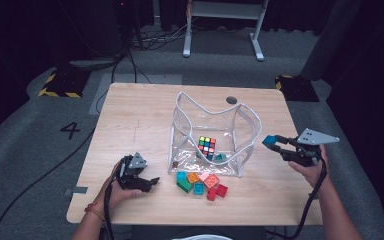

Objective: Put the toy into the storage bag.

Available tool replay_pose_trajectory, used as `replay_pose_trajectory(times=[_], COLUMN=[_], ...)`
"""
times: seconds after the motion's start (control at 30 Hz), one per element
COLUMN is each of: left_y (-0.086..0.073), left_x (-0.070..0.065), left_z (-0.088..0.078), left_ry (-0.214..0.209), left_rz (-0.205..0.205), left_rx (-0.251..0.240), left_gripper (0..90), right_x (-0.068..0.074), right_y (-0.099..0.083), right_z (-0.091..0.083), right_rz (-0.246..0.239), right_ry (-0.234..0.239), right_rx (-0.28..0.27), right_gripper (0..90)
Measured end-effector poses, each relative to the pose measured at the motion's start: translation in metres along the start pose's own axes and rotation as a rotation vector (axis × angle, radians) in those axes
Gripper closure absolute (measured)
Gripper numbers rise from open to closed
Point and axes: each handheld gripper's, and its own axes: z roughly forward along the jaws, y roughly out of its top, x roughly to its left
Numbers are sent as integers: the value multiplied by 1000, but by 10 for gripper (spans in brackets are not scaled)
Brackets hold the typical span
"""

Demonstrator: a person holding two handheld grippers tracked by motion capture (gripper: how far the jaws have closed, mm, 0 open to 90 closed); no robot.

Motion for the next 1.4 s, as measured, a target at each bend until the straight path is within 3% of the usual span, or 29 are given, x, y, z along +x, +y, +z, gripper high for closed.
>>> replay_pose_trajectory(times=[0.23, 0.5, 0.7, 0.9, 1.23, 1.4], left_y=[0, 0, 0, 0, 0, 0], left_x=[0, 0, 0, 0, 0, 0], left_z=[0, 0, 0, 0, 0, 0], left_ry=[-2, -1, -2, -3, -4, -4], left_rz=[-1, -1, -2, -1, -1, -1], left_rx=[1, 1, 1, 2, 3, 3], left_gripper=[157, 157, 157, 157, 157, 157], right_x=[-18, -29, -35, -42, -37, -26], right_y=[30, 65, 86, 110, 136, 146], right_z=[-4, -3, 0, 1, 10, 19], right_rz=[-10, -27, -30, -19, -52, -63], right_ry=[-45, -60, -62, -23, -2, 38], right_rx=[-24, -31, -26, -47, -52, -52], right_gripper=[597, 597, 597, 597, 597, 597])
